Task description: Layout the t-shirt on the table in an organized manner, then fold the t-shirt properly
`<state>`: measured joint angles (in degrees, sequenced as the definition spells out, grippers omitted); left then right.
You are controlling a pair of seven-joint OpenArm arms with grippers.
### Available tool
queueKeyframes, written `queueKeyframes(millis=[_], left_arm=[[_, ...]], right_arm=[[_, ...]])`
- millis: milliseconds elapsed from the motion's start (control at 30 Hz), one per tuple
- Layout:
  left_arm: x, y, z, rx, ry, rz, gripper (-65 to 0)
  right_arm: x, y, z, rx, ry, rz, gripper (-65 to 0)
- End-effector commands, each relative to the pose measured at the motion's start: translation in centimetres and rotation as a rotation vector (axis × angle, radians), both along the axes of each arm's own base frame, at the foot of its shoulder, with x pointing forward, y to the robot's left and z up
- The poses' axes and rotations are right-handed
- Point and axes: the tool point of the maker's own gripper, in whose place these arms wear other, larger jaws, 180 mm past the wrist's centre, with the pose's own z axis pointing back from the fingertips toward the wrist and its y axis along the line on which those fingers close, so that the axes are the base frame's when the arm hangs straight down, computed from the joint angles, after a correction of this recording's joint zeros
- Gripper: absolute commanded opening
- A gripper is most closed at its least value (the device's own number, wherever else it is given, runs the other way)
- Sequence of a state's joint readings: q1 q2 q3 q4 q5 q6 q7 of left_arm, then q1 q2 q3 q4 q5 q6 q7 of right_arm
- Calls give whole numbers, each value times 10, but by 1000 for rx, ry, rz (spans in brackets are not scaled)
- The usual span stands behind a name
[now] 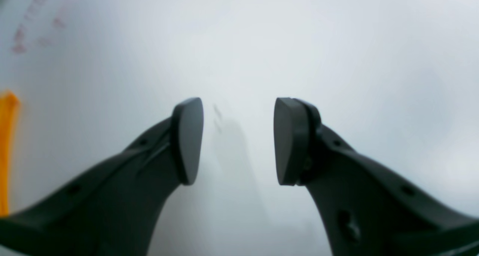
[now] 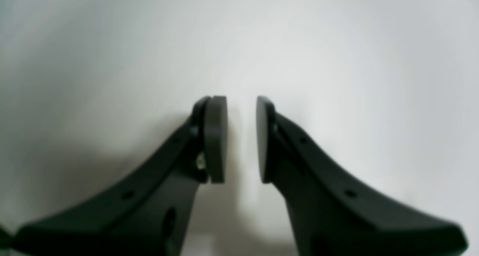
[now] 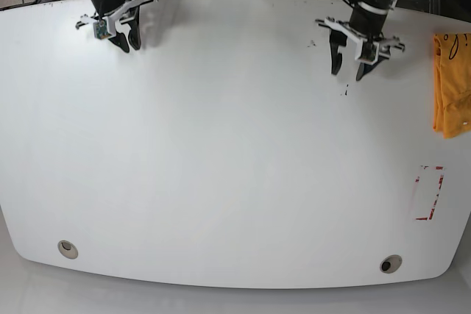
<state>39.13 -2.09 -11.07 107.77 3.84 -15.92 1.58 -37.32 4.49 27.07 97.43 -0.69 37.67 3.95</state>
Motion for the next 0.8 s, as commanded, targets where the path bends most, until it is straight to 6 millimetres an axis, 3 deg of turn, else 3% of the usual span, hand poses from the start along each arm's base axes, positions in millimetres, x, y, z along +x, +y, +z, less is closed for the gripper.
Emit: queueKeyframes(millis=[0, 233, 500, 600, 767], left_arm=[[-26, 4, 7, 12, 15, 12, -375], [-124, -3, -21, -14, 269, 38, -376], [-196, -3, -33, -9, 463, 42, -376], [-235, -7, -47, -28, 574, 41, -376], [-285, -3, -79, -38, 722, 45, -376]], right_arm=[[-19, 0, 11, 34, -8, -10, -520], [-89, 1, 5, 77, 138, -41, -520], [-168, 5, 4, 105, 326, -68, -520], [-214, 16, -12, 152, 453, -108, -520], [-266, 32, -44, 217, 616, -102, -520]])
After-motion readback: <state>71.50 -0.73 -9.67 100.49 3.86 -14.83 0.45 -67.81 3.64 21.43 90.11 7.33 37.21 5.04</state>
